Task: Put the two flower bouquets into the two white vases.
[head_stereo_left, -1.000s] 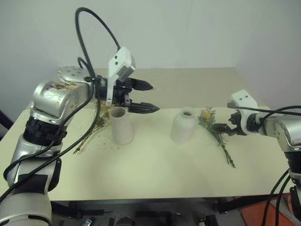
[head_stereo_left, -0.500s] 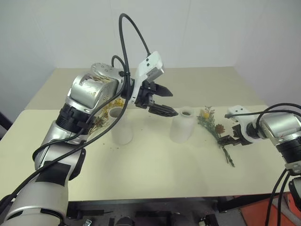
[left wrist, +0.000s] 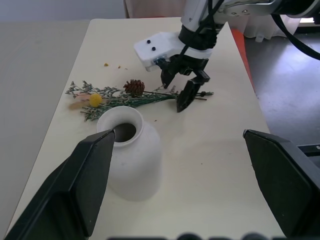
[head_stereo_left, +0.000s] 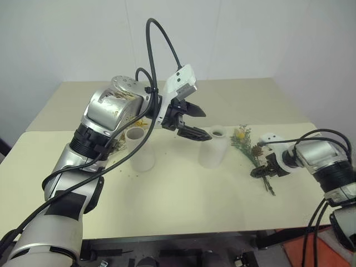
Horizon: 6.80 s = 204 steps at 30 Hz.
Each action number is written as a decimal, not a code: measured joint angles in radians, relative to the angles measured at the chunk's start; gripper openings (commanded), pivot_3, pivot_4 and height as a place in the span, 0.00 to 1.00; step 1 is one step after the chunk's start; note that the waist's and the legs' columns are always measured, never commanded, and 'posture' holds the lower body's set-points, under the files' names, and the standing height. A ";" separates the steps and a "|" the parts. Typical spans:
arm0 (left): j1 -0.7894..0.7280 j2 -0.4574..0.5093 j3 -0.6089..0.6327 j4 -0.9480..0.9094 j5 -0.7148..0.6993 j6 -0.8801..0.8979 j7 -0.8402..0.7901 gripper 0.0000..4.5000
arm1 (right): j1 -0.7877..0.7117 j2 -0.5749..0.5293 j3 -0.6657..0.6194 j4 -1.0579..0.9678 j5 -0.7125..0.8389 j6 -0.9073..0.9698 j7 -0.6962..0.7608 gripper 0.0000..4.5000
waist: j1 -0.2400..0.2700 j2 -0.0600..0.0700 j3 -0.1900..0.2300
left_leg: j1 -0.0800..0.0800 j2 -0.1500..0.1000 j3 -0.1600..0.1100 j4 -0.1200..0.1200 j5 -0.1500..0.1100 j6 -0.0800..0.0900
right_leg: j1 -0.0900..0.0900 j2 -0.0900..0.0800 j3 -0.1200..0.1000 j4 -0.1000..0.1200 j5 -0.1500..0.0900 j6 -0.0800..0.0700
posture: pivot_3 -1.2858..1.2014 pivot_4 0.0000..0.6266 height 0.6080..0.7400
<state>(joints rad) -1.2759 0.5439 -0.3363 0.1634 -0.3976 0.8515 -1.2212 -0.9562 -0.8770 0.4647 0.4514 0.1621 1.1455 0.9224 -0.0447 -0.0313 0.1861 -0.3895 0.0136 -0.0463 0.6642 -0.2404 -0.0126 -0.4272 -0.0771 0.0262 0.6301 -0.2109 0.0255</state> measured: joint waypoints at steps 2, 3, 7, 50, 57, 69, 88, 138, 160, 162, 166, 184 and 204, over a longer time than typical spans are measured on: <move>0.002 0.001 0.000 -0.002 0.002 0.001 0.000 1.00 | -0.019 0.018 0.002 0.046 -0.029 -0.030 0.012 0.58 | -0.001 0.000 0.000 | 0.000 0.000 0.000 0.000 0.000 0.000 | 0.000 0.000 0.000 0.000 0.000 0.000 | 0.52 0.24 1.00; 0.003 0.001 0.000 -0.005 0.003 0.001 0.000 1.00 | -0.026 0.025 0.002 0.064 -0.041 -0.043 0.019 0.51 | -0.001 0.000 0.000 | 0.000 0.000 0.000 0.000 0.000 0.000 | 0.000 0.000 0.000 0.000 0.000 0.000 | 0.52 0.24 1.00; 0.008 0.008 0.000 -0.016 0.005 0.002 0.001 1.00 | -0.043 0.043 0.001 0.113 -0.088 -0.077 0.038 0.19 | -0.001 0.000 0.000 | 0.000 0.000 0.000 0.000 0.000 0.000 | 0.000 0.000 0.000 0.000 0.000 0.000 | 0.52 0.24 1.00; 0.095 0.090 0.067 -0.106 0.001 0.112 0.053 1.00 | 0.159 0.588 -0.793 -0.695 0.371 -0.364 -0.552 0.00 | 0.000 0.003 0.001 | 0.000 -0.001 0.000 0.000 0.000 0.000 | -0.003 0.000 0.003 0.011 0.001 0.000 | 0.52 0.24 1.00; 0.095 0.090 0.067 -0.106 0.000 0.111 0.052 1.00 | 0.237 0.588 -0.724 -0.720 0.387 -0.384 -0.551 0.00 | 0.000 0.003 0.001 | 0.000 -0.001 0.000 0.000 0.000 0.000 | -0.003 0.000 0.003 0.011 0.001 0.000 | 0.52 0.24 1.00; 0.096 0.091 0.067 -0.102 0.000 0.111 0.050 1.00 | 0.339 0.562 -0.650 -0.695 0.322 -0.497 -0.535 0.00 | -0.001 0.003 0.001 | 0.000 -0.001 0.000 0.000 0.000 0.000 | -0.003 0.000 0.003 0.011 0.001 0.000 | 0.52 0.24 1.00; 0.095 0.100 0.066 -0.092 0.007 0.088 0.027 1.00 | 0.390 0.498 -0.603 -0.694 0.244 -0.601 -0.514 0.99 | 0.001 0.003 0.001 | 0.000 -0.001 0.000 0.000 0.000 0.000 | -0.003 0.000 0.003 0.011 0.001 0.001 | 0.52 0.24 1.00; 0.667 0.763 0.400 -0.216 -0.152 0.476 0.218 1.00 | 0.063 0.315 -0.243 -0.830 0.449 -0.187 -0.167 0.99 | 0.004 0.002 0.001 | -0.001 0.001 0.003 0.000 0.000 0.000 | -0.010 0.001 0.006 0.013 -0.001 0.000 | 0.52 0.24 1.00; 0.237 0.446 -0.148 0.336 0.242 0.328 0.199 1.00 | 0.023 0.246 -0.133 -0.906 0.391 -0.120 -0.137 0.99 | -0.001 0.001 0.001 | -0.005 0.000 0.002 0.001 0.000 0.000 | -0.012 0.001 0.005 0.017 -0.001 0.000 | 0.52 0.24 1.00; 0.228 0.419 -0.160 0.376 0.263 0.309 0.184 1.00 | 0.018 0.246 -0.125 -0.906 0.390 -0.120 -0.127 0.99 | -0.002 0.001 0.001 | -0.005 0.000 0.002 0.001 0.000 0.000 | -0.012 0.001 0.005 0.017 -0.001 0.000 | 0.52 0.24 1.00; 0.227 0.377 -0.170 0.447 0.297 0.294 0.172 1.00 | 0.013 0.244 -0.123 -0.905 0.385 -0.118 -0.117 0.99 | -0.001 0.001 0.001 | -0.006 0.000 0.002 0.002 0.000 0.000 | -0.012 0.001 0.005 0.017 -0.001 0.000 | 0.52 0.24 1.00; 0.171 0.245 -0.090 0.636 0.415 0.177 0.226 0.00 | 0.014 0.238 -0.123 -0.903 0.370 -0.092 -0.100 1.00 | -0.001 0.000 0.000 | -0.006 -0.001 0.001 0.006 0.000 0.000 | -0.012 0.001 0.004 0.017 -0.001 0.000 | 0.52 0.24 1.00; 0.236 0.354 0.368 0.124 0.346 0.533 0.473 0.00 | 0.044 0.345 -0.145 -0.914 0.370 -0.042 -0.215 1.00 | 0.001 0.000 0.000 | -0.009 -0.001 -0.002 0.006 0.000 0.000 | -0.013 0.000 0.001 0.019 0.000 0.000 | 0.52 0.24 1.00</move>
<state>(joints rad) -1.0398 0.8978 0.0320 0.2874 -0.0516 1.3840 -0.7484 -0.9123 -0.5320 0.3195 -0.4629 0.5318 1.1035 0.7073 -0.0441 -0.0308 0.1865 -0.3987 0.0130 -0.0487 0.6707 -0.2405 -0.0124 -0.4402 -0.0768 0.0275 0.6490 -0.2112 0.0257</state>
